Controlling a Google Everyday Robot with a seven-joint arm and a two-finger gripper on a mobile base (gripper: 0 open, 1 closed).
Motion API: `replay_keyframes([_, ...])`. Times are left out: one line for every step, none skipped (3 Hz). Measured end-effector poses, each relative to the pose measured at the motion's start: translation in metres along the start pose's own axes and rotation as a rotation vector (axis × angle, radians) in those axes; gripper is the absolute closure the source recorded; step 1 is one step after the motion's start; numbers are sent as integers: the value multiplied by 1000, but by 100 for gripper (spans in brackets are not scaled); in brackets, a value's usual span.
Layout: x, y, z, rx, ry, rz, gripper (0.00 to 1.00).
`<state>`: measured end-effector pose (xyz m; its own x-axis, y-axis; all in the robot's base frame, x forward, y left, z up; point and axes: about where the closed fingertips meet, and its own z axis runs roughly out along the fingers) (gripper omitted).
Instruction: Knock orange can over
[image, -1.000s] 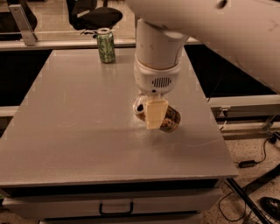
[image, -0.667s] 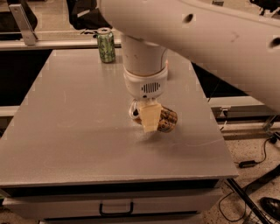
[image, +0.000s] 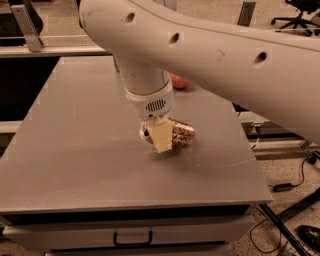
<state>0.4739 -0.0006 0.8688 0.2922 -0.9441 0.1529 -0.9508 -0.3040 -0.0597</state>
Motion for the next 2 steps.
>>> replay_keyframes([-8, -7, 5, -4, -16, -21, 22])
replay_keyframes([-12, -12, 9, 1, -37, -28, 0])
